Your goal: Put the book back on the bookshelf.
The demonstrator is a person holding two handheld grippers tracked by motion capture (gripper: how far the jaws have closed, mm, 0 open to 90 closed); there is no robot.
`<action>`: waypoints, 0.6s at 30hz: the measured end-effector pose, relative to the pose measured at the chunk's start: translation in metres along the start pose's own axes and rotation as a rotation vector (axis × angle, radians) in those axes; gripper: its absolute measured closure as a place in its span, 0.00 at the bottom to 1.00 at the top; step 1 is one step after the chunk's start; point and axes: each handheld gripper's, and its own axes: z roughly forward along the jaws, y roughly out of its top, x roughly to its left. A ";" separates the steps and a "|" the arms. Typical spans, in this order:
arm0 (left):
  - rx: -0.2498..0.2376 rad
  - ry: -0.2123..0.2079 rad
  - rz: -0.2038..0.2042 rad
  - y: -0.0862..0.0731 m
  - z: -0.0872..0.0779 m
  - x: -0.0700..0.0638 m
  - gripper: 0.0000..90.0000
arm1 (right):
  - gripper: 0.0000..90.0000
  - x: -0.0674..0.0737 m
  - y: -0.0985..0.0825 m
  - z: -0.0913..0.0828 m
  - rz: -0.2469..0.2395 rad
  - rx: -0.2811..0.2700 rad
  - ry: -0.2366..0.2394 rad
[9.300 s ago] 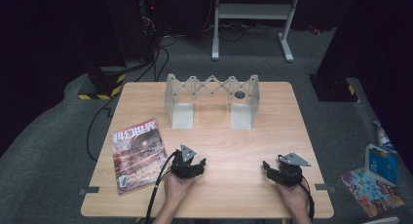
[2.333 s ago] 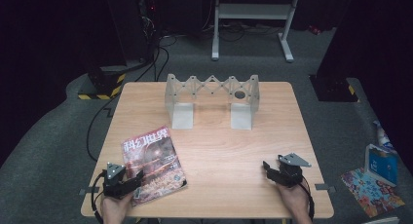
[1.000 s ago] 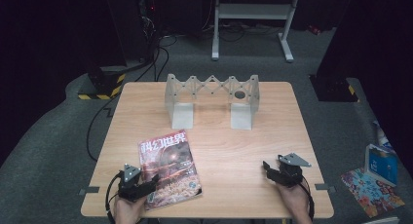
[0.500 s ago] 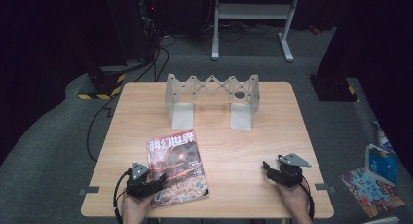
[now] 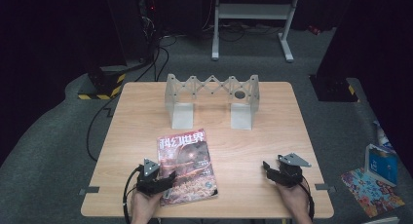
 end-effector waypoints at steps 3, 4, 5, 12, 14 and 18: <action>0.004 -0.005 0.008 0.002 0.003 -0.003 0.29 | 0.35 0.000 0.000 0.000 -0.001 0.000 0.001; 0.006 -0.008 0.008 0.003 0.003 -0.004 0.29 | 0.35 0.000 0.000 0.000 -0.001 0.000 0.001; 0.006 -0.009 0.010 0.004 0.004 -0.005 0.29 | 0.35 0.000 0.000 0.000 -0.001 0.000 0.001; 0.010 -0.022 0.025 0.009 0.010 -0.013 0.29 | 0.35 0.000 0.000 0.000 -0.001 0.000 0.001; 0.010 -0.027 0.028 0.011 0.013 -0.016 0.29 | 0.35 0.000 0.000 0.000 -0.001 0.000 0.001; 0.012 -0.037 0.035 0.014 0.017 -0.022 0.29 | 0.35 0.000 0.000 0.000 -0.001 0.000 0.001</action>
